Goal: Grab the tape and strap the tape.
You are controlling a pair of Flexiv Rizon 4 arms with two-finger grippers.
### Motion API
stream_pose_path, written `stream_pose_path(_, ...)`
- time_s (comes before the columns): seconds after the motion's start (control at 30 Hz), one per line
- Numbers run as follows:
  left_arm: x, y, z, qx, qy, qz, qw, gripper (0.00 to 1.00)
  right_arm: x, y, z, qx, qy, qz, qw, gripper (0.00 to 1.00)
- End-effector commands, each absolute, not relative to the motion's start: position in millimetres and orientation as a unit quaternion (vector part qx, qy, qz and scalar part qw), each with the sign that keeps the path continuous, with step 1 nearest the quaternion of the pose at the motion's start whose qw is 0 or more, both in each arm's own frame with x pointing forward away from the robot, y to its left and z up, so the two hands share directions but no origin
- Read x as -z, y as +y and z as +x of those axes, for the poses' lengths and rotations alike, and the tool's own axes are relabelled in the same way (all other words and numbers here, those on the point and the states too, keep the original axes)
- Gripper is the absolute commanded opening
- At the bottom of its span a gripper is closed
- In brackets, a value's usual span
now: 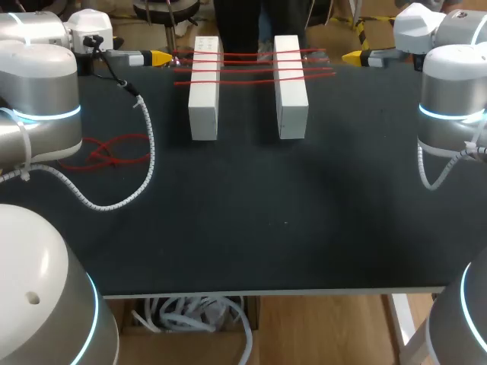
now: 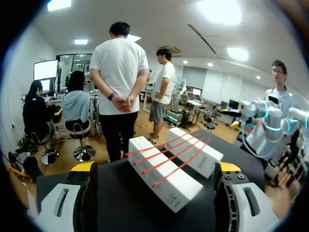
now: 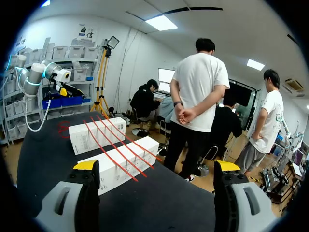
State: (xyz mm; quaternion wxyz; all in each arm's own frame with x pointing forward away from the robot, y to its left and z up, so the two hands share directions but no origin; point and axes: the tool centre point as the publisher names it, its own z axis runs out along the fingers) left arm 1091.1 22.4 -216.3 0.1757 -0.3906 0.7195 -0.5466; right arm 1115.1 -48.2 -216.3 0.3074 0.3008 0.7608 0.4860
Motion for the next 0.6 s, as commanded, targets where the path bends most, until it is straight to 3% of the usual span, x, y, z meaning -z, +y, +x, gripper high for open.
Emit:
stream_pose_path(0.03, 217.3, 22.1, 1091.0, 0.548, 0.718, -0.390, 0.177, 1.00, 216.5, -49.0, 1114.9, -0.487, 0.761, 0.300, 0.307, 1.00)
stream_pose_path(0.23, 222.6, 16.8, 1094.4, 0.551, 0.743, -0.346, 0.159, 1.00, 216.5, -49.0, 1114.9, -0.487, 0.761, 0.300, 0.307, 1.00)
stream_pose_path(0.6, 240.0, -14.2, 1108.1, 0.511, 0.845, -0.123, 0.099, 1.00, 216.5, -49.0, 1114.9, -0.487, 0.761, 0.300, 0.307, 1.00)
